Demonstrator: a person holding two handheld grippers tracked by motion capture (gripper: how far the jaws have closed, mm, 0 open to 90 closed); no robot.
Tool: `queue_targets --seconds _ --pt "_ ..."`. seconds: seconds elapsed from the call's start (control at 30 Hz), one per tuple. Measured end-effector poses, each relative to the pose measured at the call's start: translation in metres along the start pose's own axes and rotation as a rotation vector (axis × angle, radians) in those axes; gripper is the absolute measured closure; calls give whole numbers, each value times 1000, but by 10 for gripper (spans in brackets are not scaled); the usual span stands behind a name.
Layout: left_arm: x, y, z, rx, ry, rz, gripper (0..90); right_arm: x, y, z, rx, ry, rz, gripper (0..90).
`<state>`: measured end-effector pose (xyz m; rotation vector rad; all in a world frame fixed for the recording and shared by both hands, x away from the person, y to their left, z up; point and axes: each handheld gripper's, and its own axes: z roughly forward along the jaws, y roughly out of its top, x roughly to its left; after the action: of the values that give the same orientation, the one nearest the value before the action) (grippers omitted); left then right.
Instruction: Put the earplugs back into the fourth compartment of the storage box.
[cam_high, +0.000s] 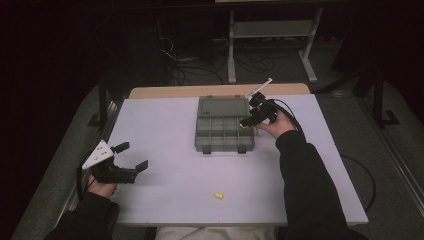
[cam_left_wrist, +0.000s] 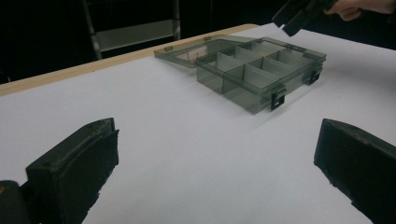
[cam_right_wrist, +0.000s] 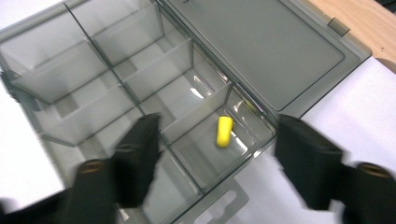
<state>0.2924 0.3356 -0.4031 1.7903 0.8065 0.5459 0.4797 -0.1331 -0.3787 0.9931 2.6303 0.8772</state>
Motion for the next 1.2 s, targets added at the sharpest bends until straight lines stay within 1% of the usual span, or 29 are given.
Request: queue_targets --seconds 0.07,0.1,0.13,0.2,0.23,0.3,0.4,0.43,0.5,0.57,0.67,0.7,0.83,0.97,1.07,1.2 --pt "0 0 0 0 2 0 0 2 0 -6 -12 2 12 201" --pt "0 0 0 0 3 0 0 3 0 -9 -16 -4 10 155" --pt "0 0 0 0 3 0 0 4 1 -12 -24 -11 9 128" --pt "0 0 0 0 3 1 0 7 1 -20 -43 -5 16 118" --pt "0 0 0 0 3 1 0 9 1 -23 -47 -3 15 98" --pt "0 0 0 0 4 1 0 15 2 -29 -52 -8 5 41" --pt "0 0 0 0 4 2 0 23 3 -38 -55 8 -4 25" --pt "0 0 0 1 5 3 0 25 3 -40 -54 8 -7 8" --pt "0 0 0 1 5 4 0 32 4 -45 -56 17 -11 0" --pt "0 0 0 1 5 4 0 39 4 -50 -77 17 -27 0" --pt "0 0 0 0 5 2 0 49 3 -57 -104 40 -26 0" --pt "0 0 0 0 5 2 0 54 2 -59 -108 39 -31 0" --pt "0 0 0 -1 6 3 0 67 0 -63 -93 36 -56 0" --pt "-1 0 0 -1 6 2 0 78 -4 -66 -105 39 -78 0" --pt "-1 0 0 -1 6 3 0 86 -9 -68 -129 33 -97 0" --pt "-1 0 0 0 7 4 0 95 -15 -67 -135 48 -115 0"
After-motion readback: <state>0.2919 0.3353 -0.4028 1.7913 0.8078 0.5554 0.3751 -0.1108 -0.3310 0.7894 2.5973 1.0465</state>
